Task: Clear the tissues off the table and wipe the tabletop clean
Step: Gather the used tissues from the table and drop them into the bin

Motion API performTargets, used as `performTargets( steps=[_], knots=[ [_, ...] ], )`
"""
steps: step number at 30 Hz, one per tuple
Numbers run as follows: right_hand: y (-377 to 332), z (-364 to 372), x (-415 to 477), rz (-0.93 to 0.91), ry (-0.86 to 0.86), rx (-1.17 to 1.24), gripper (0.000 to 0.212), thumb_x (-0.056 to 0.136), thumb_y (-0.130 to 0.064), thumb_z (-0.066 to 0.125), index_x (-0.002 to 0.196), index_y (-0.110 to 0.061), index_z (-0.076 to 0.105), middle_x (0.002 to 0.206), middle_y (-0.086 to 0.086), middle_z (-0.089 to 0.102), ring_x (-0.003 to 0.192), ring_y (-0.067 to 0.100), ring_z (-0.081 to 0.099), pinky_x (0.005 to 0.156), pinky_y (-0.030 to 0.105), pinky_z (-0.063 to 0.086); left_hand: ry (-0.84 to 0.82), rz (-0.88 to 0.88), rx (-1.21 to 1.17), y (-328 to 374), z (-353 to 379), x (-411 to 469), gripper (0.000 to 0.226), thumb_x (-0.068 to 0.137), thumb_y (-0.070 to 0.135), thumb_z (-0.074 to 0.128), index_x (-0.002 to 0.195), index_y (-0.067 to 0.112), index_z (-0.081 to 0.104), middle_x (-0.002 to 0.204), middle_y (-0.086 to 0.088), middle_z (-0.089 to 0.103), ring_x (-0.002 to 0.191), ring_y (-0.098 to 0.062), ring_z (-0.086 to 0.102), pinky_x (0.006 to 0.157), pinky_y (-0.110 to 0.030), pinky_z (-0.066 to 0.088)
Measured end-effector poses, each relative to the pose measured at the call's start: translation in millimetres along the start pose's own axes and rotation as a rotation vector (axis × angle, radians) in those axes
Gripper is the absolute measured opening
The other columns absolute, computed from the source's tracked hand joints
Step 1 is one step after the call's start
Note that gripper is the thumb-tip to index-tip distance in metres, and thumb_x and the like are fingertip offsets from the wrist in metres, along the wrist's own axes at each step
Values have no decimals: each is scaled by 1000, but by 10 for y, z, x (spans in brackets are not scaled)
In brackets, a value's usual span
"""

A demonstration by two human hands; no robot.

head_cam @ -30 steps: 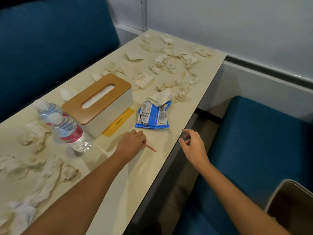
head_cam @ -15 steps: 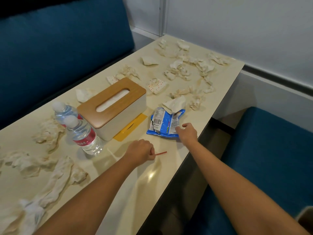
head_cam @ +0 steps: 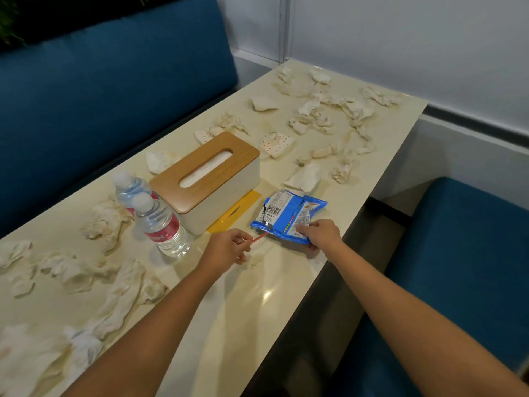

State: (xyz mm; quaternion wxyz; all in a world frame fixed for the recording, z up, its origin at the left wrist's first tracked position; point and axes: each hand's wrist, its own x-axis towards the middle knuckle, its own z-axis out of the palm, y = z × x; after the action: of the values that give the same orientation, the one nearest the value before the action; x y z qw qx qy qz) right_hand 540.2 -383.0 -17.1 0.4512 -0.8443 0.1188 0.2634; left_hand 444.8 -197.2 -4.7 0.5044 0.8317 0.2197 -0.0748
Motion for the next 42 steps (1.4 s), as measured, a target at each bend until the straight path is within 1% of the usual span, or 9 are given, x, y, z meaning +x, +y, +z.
performTargets(
  steps=[5,15,20,22,24,28,33,39,42],
  knots=[
    [308,-235,-251,-4,88,43,18,88,-23,62,93,-6,61,76,3,60,53,12,57,51,19,50,-48,99,68,128,35,-180,9,89,12,60,95,15,65,81,-2,66,46,-7,51,47,-17,44],
    [980,-979,-803,-54,267,155,10,86,-18,64,87,-9,61,76,1,60,52,12,51,40,17,44,-59,206,22,602,546,-331,8,88,18,60,92,20,67,79,2,66,51,-12,45,55,-21,41],
    [1527,-1365,-1124,-20,525,267,7,88,-15,61,88,-8,60,83,4,62,60,13,53,42,16,48,-177,307,33,864,1074,-436,8,88,17,60,93,16,67,78,0,66,47,-7,47,48,-8,40],
    [1801,-1474,-1273,28,650,321,8,87,-17,62,86,-10,59,85,8,64,69,18,57,62,32,56,-245,334,29,950,1326,-507,8,89,13,59,93,13,66,77,0,65,44,-2,50,48,-5,40],
    [2085,-1575,-1474,78,787,338,9,87,-18,62,85,-10,60,82,8,62,78,22,57,76,44,51,-319,372,27,1032,1611,-607,8,89,10,58,92,13,65,78,0,64,46,4,52,51,-5,41],
    [2641,-1758,-1935,188,978,345,12,88,-15,61,91,-3,62,85,10,62,79,21,52,69,26,34,-479,436,89,1131,2204,-852,11,89,9,59,96,8,67,77,2,64,61,-3,55,54,-6,43],
    [3235,-1947,-2299,339,1146,323,16,87,-13,61,93,2,65,87,16,65,83,29,58,71,30,37,-640,542,245,1141,2879,-1219,13,88,10,59,98,6,68,83,-1,64,60,-1,49,53,-4,37],
    [3658,-1956,-2274,447,1128,247,21,86,-14,62,98,2,66,97,25,65,91,38,61,79,38,46,-691,539,339,1152,3515,-1470,14,90,15,59,101,10,66,90,-3,68,72,-8,54,52,-7,37],
    [3736,-1921,-2235,497,1103,277,23,84,-14,65,103,-1,66,102,25,64,96,37,60,84,38,45,-717,522,358,1173,3782,-1562,17,90,12,57,105,8,63,94,-11,69,85,-19,62,69,-17,44]
  ],
)
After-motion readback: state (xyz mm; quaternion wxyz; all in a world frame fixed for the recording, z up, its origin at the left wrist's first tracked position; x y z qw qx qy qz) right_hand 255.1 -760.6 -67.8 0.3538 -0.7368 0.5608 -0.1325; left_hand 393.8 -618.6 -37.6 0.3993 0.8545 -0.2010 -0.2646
